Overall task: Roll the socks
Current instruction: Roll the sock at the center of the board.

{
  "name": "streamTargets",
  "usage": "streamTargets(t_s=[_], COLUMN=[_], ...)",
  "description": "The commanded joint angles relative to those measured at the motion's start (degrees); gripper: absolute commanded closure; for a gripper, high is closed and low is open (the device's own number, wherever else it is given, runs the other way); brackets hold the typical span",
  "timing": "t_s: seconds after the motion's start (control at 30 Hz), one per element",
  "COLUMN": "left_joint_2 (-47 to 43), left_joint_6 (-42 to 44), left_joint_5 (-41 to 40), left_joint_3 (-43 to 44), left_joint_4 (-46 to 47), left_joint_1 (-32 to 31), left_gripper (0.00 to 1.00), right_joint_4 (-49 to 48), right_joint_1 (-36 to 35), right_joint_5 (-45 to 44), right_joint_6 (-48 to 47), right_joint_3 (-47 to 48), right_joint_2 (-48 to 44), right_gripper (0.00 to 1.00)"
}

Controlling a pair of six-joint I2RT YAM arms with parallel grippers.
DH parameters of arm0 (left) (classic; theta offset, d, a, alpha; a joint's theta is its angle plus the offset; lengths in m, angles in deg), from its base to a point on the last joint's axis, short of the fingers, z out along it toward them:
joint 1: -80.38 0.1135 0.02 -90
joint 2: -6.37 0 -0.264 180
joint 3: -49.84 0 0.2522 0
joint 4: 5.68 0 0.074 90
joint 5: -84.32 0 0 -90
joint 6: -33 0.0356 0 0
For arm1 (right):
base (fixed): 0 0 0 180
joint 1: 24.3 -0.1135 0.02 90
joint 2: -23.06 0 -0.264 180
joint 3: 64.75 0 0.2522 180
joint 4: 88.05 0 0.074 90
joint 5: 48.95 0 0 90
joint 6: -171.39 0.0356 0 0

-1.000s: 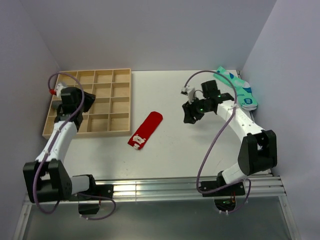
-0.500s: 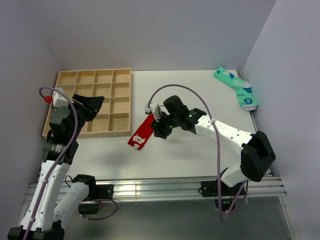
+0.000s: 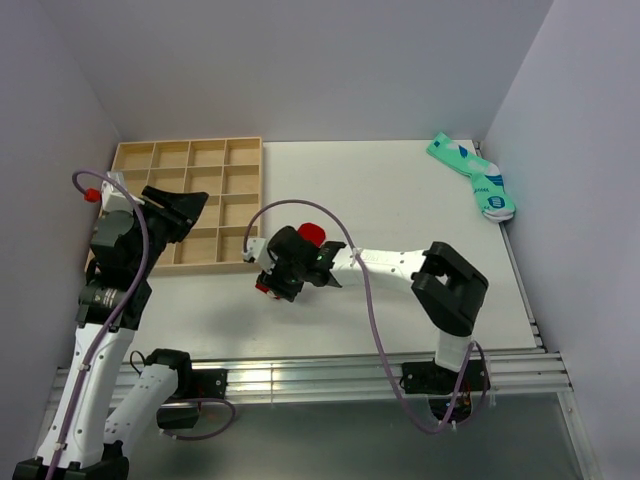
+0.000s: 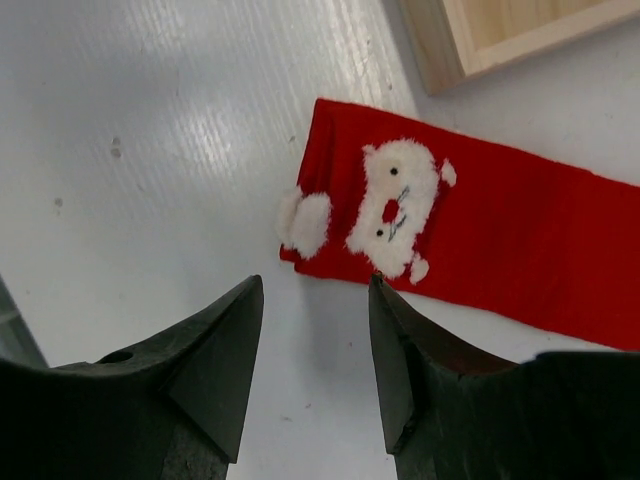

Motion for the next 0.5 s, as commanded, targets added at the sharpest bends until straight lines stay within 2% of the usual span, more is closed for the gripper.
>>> streamTargets(t_s=[0.0, 0.47], left_joint_2=[-0.3, 0.5], left_joint_6=[1.7, 2.5], left_joint_5=[1.4, 2.2], left_joint_3=[2.8, 1.7], left_joint_4=[0.3, 1.6], left_joint_1=[-0.1, -0.1], left_gripper=[0.52, 0.52], right_joint_4=[-3.9, -3.6], right_joint_1=[-1.2, -4.4], right_joint_5=[-4.0, -6.7], right_joint_6=[1.6, 2.6], right_joint_3=[4.0, 9.6], right_joint_2=[1.6, 9.9], right_gripper=[0.46, 0.46])
